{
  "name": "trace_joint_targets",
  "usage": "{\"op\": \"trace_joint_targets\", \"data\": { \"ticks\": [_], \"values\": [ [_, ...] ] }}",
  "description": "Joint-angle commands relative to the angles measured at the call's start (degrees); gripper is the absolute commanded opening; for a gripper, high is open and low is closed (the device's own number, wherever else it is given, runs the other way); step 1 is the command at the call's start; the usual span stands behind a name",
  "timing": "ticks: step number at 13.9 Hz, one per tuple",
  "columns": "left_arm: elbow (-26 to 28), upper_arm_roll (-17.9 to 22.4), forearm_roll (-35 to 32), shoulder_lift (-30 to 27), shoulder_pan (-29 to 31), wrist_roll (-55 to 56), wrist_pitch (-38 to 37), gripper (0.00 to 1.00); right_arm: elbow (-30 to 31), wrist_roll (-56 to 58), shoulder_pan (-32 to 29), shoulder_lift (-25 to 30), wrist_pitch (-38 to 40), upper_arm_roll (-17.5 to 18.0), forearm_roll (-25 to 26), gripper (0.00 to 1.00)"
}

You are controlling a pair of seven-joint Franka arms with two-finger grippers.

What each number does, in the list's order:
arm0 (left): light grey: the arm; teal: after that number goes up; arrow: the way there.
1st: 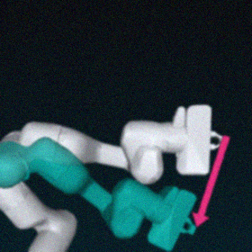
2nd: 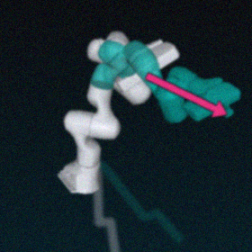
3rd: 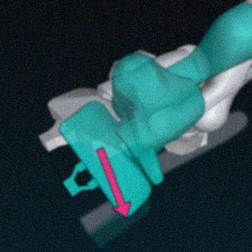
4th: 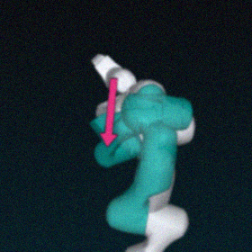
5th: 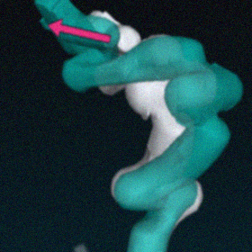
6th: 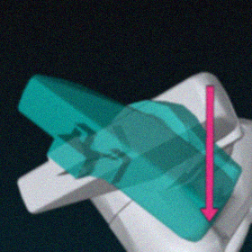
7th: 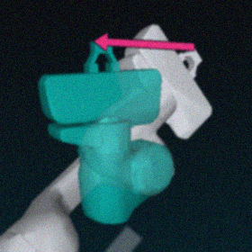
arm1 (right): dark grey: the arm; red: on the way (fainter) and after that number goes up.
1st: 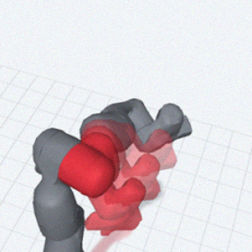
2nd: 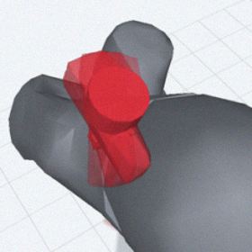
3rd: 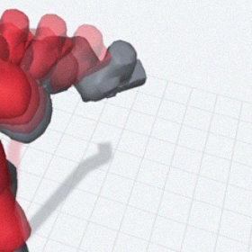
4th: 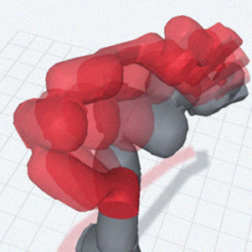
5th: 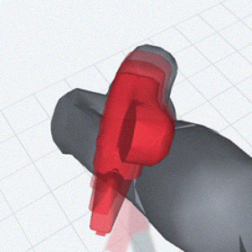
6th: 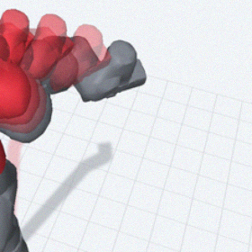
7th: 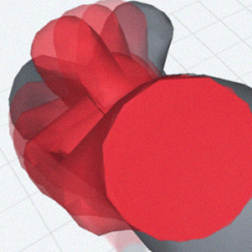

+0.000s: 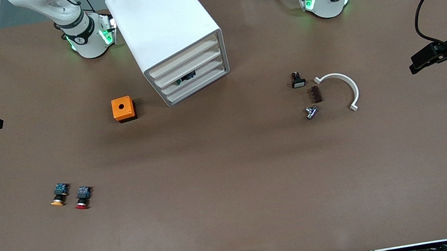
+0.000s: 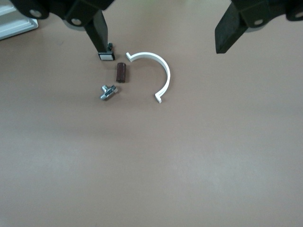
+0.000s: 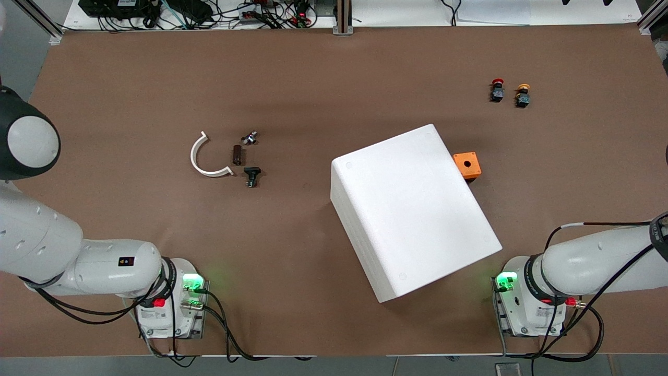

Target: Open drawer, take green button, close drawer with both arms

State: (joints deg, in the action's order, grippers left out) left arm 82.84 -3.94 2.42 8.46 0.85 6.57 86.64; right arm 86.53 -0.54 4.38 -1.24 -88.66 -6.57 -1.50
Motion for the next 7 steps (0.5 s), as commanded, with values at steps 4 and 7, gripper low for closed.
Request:
{"op": "trace_joint_targets", "data": {
  "ticks": [4, 7],
  "values": [
    [-0.40, -0.72, 3.98, 9.46, -1.89, 0.20, -0.68, 1.00, 0.31, 0.10, -0.33, 0.71, 0.41, -0.11, -0.87, 1.00],
    [-0.40, -0.72, 6.45, 14.12, -4.09, 3.00, -0.77, 1.00, 0.31, 0.10, -0.33, 0.71, 1.38, -0.20, -0.87, 1.00]
  ]
}}
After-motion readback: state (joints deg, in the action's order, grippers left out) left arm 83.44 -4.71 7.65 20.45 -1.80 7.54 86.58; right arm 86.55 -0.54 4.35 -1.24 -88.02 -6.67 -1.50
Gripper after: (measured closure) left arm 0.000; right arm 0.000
